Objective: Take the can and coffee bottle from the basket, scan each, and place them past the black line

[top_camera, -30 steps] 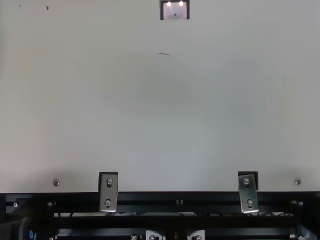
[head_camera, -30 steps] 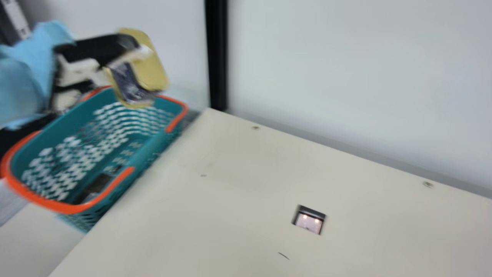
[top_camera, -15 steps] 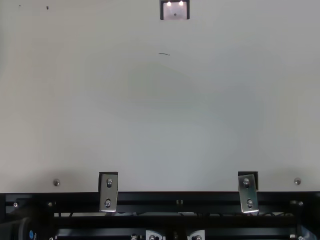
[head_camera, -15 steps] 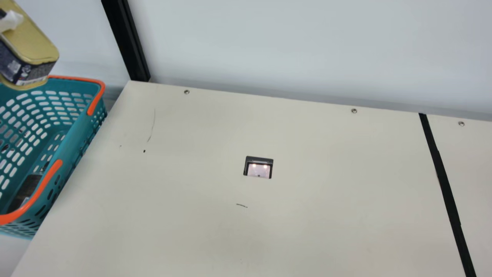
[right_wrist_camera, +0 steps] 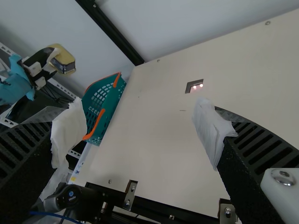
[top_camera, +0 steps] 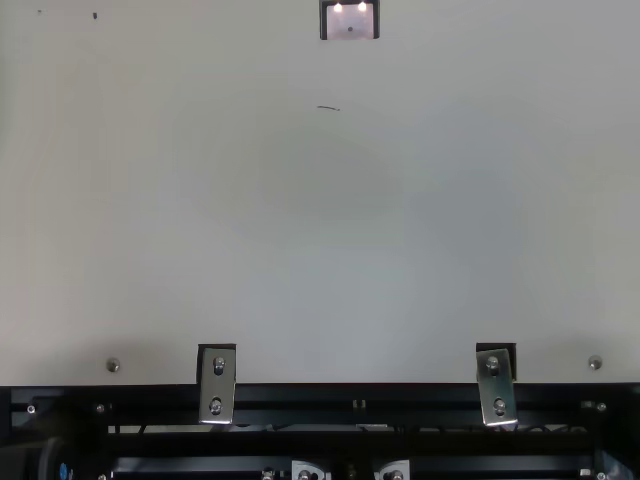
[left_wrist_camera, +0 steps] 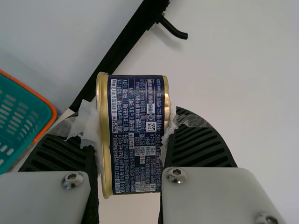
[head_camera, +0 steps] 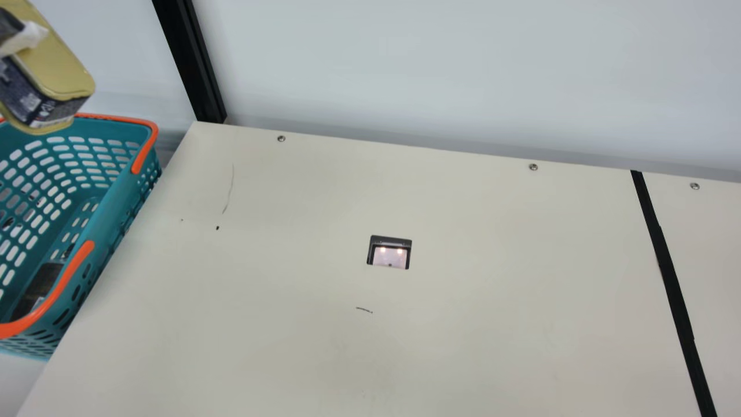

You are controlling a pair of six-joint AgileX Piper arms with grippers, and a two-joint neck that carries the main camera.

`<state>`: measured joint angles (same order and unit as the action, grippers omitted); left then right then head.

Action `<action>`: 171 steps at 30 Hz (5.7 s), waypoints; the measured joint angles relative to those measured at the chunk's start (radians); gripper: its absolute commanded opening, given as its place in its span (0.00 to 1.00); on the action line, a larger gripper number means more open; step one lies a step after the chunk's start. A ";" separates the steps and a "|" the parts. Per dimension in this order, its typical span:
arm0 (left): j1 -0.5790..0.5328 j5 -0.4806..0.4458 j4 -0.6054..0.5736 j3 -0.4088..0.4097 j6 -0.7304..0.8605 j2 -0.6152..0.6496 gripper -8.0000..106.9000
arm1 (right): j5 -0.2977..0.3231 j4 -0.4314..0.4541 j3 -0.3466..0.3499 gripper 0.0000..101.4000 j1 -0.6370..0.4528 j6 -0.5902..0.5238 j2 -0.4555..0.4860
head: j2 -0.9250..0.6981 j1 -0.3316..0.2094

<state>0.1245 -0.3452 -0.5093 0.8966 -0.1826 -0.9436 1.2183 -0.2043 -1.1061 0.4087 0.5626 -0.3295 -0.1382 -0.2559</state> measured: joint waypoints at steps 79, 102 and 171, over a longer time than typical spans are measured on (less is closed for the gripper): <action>-0.792 1.016 0.191 -0.034 0.064 -0.928 0.16 | 0.000 0.000 0.000 1.00 0.000 0.000 0.000 | 0.000 0.000; -0.692 0.677 0.238 0.067 0.209 -0.676 0.16 | 0.000 0.000 0.000 1.00 0.000 0.000 0.000 | 0.000 0.000; -0.668 -0.489 0.094 0.314 1.144 -0.629 0.85 | 0.000 0.000 0.000 1.00 0.000 0.000 0.000 | 0.000 0.000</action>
<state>-0.5432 -0.8346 -0.4152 1.2103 0.9612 -1.5730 1.2183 -0.2043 -1.1061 0.4087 0.5626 -0.3295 -0.1382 -0.2559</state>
